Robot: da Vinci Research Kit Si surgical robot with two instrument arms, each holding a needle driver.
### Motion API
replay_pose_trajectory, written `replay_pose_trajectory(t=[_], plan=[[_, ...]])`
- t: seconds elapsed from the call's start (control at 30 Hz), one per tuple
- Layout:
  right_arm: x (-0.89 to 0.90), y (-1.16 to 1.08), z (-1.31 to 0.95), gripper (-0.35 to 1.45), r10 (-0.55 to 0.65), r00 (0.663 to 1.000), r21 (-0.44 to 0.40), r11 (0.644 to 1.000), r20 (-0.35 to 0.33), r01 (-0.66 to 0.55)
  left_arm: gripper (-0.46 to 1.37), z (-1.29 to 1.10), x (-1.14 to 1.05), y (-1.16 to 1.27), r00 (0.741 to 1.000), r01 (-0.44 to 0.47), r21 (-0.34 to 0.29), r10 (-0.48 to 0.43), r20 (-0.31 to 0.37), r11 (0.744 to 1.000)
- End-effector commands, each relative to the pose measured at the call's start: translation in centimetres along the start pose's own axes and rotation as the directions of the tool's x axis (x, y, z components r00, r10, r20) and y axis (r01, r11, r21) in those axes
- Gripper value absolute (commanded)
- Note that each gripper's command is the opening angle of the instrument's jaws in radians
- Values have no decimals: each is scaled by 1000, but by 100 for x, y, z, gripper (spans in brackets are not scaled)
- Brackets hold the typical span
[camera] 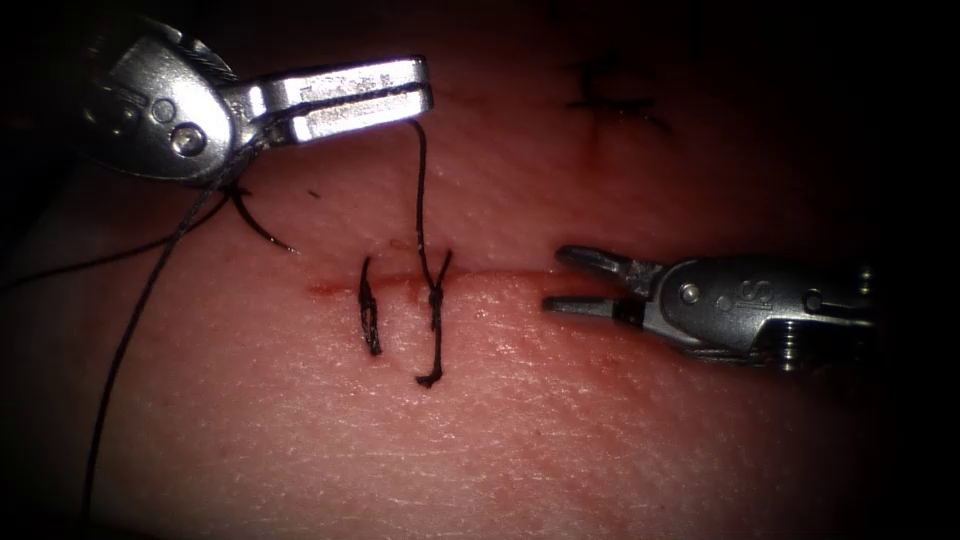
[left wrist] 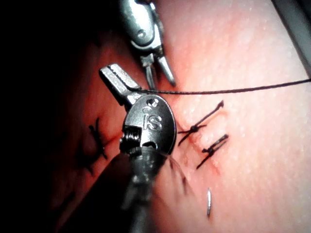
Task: Wound Closure
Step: Snip suture with right driver
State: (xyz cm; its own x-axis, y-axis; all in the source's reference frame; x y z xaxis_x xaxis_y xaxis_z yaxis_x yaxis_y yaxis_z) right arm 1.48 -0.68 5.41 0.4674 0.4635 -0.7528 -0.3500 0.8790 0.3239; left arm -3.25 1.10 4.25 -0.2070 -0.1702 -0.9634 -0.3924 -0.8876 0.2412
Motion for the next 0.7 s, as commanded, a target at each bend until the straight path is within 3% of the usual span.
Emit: replay_pose_trajectory(t=[0.03, 0.33, 0.7], plan=[[0, 0, 1, 65, 0, 1000, 2, 1000, 0, 0, -35, 0, 0, -2, 1000, 8, -9, -8, 0, 1000], [7, -3, 12, 106, 30, 1000, -7, 1000, -2, -30, -35, 1, 2, -26, 1000, 2, -7, -2, 6, 1000], [15, -3, 35, 108, 71, 997, -11, 997, -6, -71, -35, -1, 4, -37, 1000, -1, -4, 1, 15, 1000]])
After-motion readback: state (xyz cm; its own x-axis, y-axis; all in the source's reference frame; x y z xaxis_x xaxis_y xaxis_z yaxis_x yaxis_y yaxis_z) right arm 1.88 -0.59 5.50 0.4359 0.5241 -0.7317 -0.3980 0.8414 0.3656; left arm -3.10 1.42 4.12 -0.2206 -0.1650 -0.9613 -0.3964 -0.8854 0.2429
